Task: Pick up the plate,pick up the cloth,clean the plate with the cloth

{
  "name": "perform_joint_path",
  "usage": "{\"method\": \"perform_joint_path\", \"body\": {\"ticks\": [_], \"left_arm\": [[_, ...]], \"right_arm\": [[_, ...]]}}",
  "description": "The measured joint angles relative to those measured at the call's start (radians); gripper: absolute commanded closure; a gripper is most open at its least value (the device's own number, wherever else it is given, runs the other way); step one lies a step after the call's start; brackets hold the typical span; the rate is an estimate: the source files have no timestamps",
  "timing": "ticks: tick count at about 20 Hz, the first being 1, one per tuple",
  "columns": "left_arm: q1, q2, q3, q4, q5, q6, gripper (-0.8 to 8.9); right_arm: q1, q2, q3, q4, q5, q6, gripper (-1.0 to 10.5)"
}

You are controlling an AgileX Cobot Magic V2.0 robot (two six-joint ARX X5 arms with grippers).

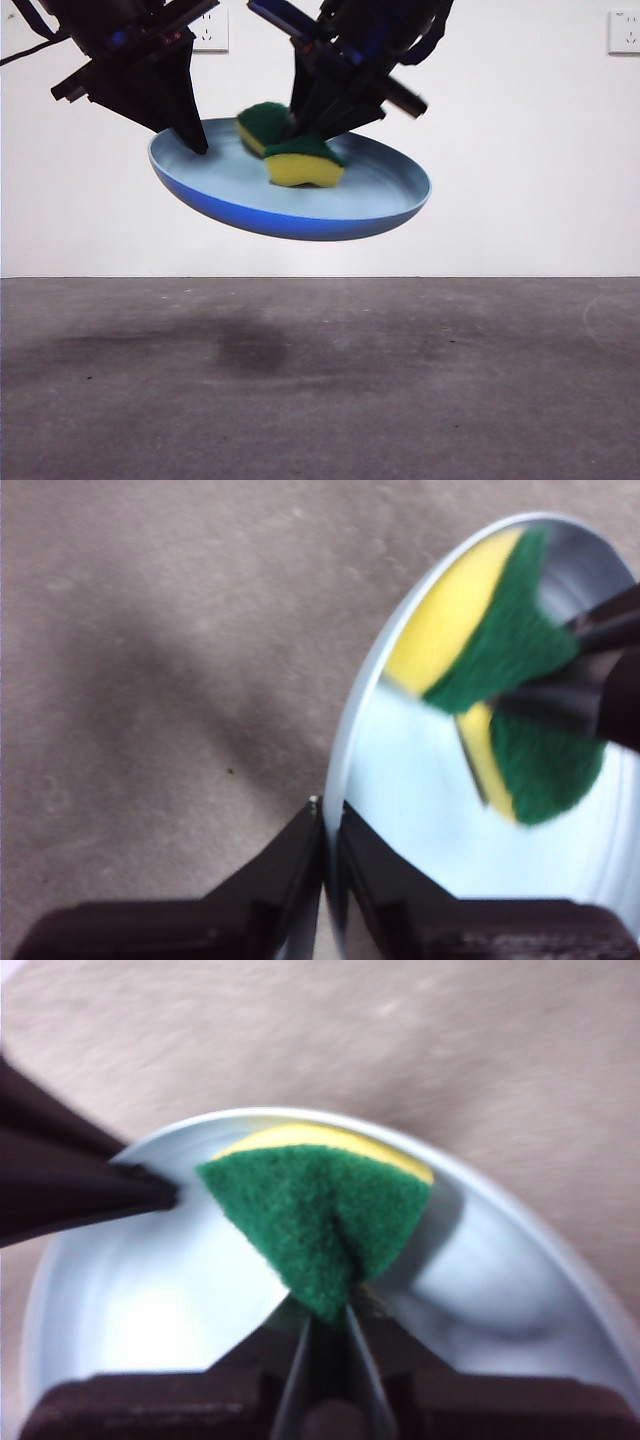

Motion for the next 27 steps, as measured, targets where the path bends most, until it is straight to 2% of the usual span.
{"method": "perform_joint_path", "body": {"ticks": [1,3,6,7,9,11,13,14,17,19,21,25,27], "left_arm": [[0.0,0.002,-0.001,0.013,0.001,0.0,8.22],[0.002,0.002,-0.001,0.046,0.001,-0.001,8.22],[0.034,0.002,-0.001,0.092,0.006,-0.016,8.22],[0.048,0.002,-0.001,0.092,0.007,-0.018,8.22],[0.073,0.002,-0.001,0.055,0.008,-0.017,8.22],[0.089,0.002,-0.001,-0.002,0.006,-0.015,8.22],[0.094,0.002,-0.001,-0.066,0.012,-0.001,8.22],[0.095,0.002,-0.001,-0.089,0.038,0.003,8.22],[0.096,0.002,-0.001,-0.099,0.116,0.006,8.22],[0.097,0.002,-0.001,-0.095,0.168,0.004,8.22],[0.098,0.003,-0.001,-0.084,0.198,0.002,8.22],[0.097,0.005,-0.005,-0.025,0.227,0.001,8.21],[0.095,0.006,-0.01,0.036,0.229,-0.007,8.22]], "right_arm": [[0.007,0.006,0.0,-0.001,-0.032,0.0,9.6],[0.035,0.006,0.0,-0.02,-0.046,-0.001,9.6],[0.068,0.007,0.0,-0.127,-0.039,-0.015,9.6],[0.073,0.008,0.0,-0.178,-0.014,-0.026,9.6],[0.071,0.008,0.0,-0.265,0.099,-0.049,9.6],[0.07,0.008,0.0,-0.304,0.259,-0.062,9.6],[0.054,0.008,0.0,-0.259,0.395,-0.068,9.6],[0.039,0.008,0.0,-0.214,0.409,-0.069,9.6],[0.028,0.008,0.0,-0.107,0.408,-0.073,9.6],[0.027,0.008,0.0,-0.024,0.377,-0.073,9.6],[0.027,0.008,0.0,0.046,0.303,-0.072,9.6],[0.029,0.007,0.001,0.092,0.076,-0.018,9.6],[0.05,0.005,0.008,0.071,0.025,0.009,9.6]]}}
